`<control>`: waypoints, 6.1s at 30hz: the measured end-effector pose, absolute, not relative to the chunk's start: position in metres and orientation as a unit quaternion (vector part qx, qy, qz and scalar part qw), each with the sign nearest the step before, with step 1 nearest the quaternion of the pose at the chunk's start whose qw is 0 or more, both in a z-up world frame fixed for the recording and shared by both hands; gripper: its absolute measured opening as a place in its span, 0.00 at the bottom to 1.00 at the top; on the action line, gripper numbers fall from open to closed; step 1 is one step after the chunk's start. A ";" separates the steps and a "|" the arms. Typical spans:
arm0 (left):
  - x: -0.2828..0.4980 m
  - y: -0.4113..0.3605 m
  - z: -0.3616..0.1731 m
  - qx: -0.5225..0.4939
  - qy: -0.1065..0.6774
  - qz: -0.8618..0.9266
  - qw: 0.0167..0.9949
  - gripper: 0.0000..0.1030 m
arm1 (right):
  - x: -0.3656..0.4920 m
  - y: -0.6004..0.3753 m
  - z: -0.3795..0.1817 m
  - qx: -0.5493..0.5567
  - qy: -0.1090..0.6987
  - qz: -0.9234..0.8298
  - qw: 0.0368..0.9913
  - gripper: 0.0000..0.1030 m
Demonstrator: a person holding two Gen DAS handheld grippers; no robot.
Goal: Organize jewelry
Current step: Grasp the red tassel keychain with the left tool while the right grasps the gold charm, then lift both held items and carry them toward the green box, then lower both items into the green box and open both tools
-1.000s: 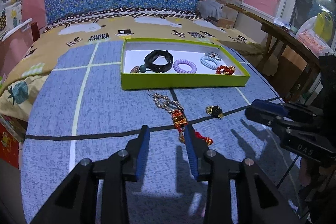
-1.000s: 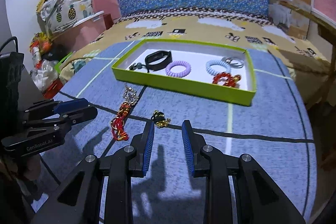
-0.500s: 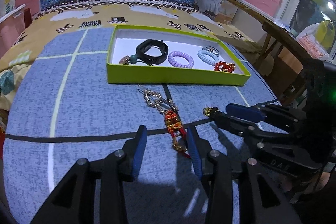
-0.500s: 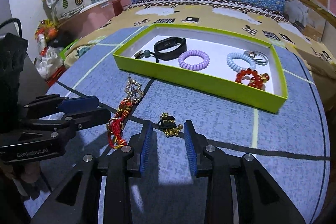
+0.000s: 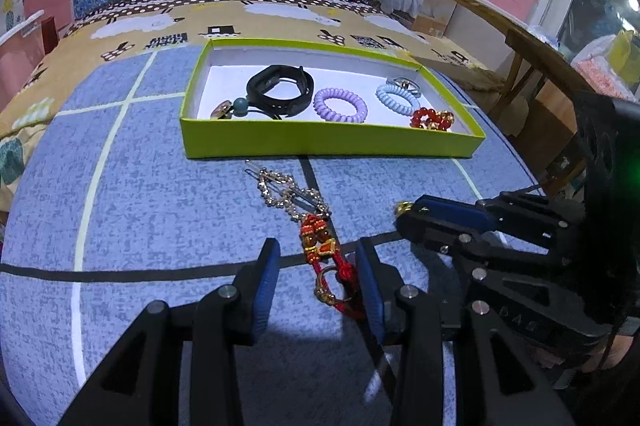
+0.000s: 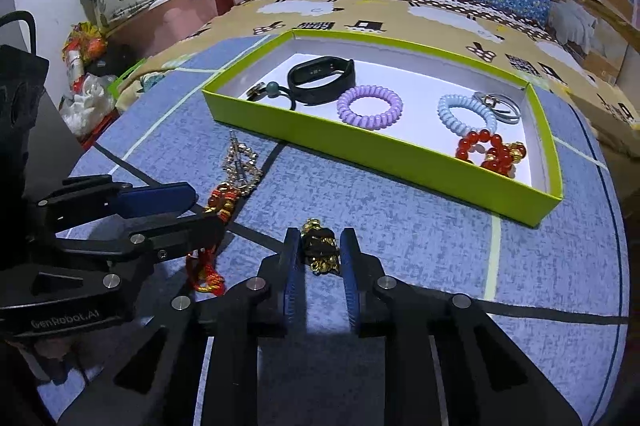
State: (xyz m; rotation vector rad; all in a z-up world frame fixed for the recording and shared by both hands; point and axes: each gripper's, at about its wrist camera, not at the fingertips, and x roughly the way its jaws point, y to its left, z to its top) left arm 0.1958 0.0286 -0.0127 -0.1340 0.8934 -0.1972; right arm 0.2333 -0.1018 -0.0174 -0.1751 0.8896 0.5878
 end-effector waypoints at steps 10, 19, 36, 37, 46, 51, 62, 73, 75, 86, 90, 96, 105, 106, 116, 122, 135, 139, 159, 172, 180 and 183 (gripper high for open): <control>0.195 0.018 -0.015 -0.039 0.433 -0.100 0.895 0.13 | 0.227 -0.118 -0.015 -0.077 0.424 0.266 0.862 0.16; 0.174 0.031 -0.011 -0.059 0.423 -0.114 0.897 0.12 | 0.220 -0.133 -0.011 -0.056 0.420 0.261 0.868 0.16; 0.158 0.054 0.001 -0.079 0.397 -0.115 0.907 0.11 | 0.213 -0.151 -0.004 -0.023 0.414 0.256 0.873 0.16; 0.158 0.056 0.001 -0.080 0.396 -0.115 0.908 0.11 | 0.213 -0.151 -0.004 -0.022 0.414 0.256 0.873 0.16; 0.159 0.059 -0.002 -0.086 0.398 -0.118 0.905 0.12 | 0.214 -0.153 -0.006 -0.021 0.416 0.257 0.872 0.16; 0.159 0.065 -0.004 -0.099 0.402 -0.124 0.902 0.12 | 0.213 -0.157 -0.008 -0.015 0.419 0.257 0.871 0.16; 0.156 0.074 0.001 -0.113 0.393 -0.127 0.904 0.12 | 0.214 -0.161 -0.008 -0.008 0.419 0.258 0.870 0.17; 0.155 0.070 0.007 -0.104 0.384 -0.128 0.909 0.12 | 0.212 -0.169 -0.001 0.007 0.407 0.261 0.875 0.17; 0.155 0.070 0.006 -0.103 0.384 -0.127 0.909 0.12 | 0.212 -0.169 -0.002 0.005 0.409 0.259 0.875 0.17; 0.154 0.072 0.006 -0.102 0.383 -0.126 0.909 0.12 | 0.211 -0.171 -0.005 -0.003 0.410 0.257 0.875 0.17; 0.154 0.072 0.006 -0.102 0.385 -0.125 0.909 0.12 | 0.210 -0.167 -0.011 -0.024 0.421 0.258 0.869 0.17; 0.152 0.074 0.006 -0.103 0.386 -0.122 0.909 0.12 | 0.202 -0.166 -0.015 -0.047 0.425 0.267 0.864 0.26; 0.150 0.079 0.005 -0.105 0.387 -0.119 0.909 0.12 | 0.197 -0.169 -0.017 -0.068 0.425 0.269 0.862 0.28; 0.150 0.079 0.005 -0.104 0.387 -0.119 0.909 0.12 | 0.198 -0.170 -0.017 -0.068 0.426 0.268 0.862 0.28; 0.151 0.075 0.006 -0.099 0.388 -0.122 0.908 0.12 | 0.203 -0.161 -0.018 -0.074 0.429 0.263 0.861 0.23; 0.156 0.073 0.009 -0.101 0.387 -0.126 0.908 0.12 | 0.205 -0.168 -0.016 -0.060 0.424 0.254 0.867 0.17; 0.181 0.056 0.031 -0.070 0.373 -0.137 0.915 0.12 | 0.214 -0.176 0.007 -0.025 0.394 0.249 0.884 0.17; 0.196 0.049 0.040 -0.058 0.367 -0.142 0.918 0.12 | 0.224 -0.175 0.015 -0.021 0.387 0.249 0.888 0.17; 0.298 0.045 0.030 -0.030 0.387 -0.113 0.915 0.12 | 0.326 -0.182 0.026 -0.002 0.381 0.204 0.902 0.17; 0.315 0.041 0.006 -0.019 0.408 -0.111 0.906 0.12 | 0.359 -0.184 -0.003 -0.004 0.420 0.190 0.888 0.17; 0.308 0.049 0.012 -0.042 0.396 -0.123 0.909 0.31 | 0.349 -0.185 0.005 0.001 0.407 0.196 0.892 0.29; 0.301 0.056 0.019 -0.045 0.388 -0.117 0.913 0.31 | 0.342 -0.186 0.011 0.005 0.400 0.200 0.894 0.29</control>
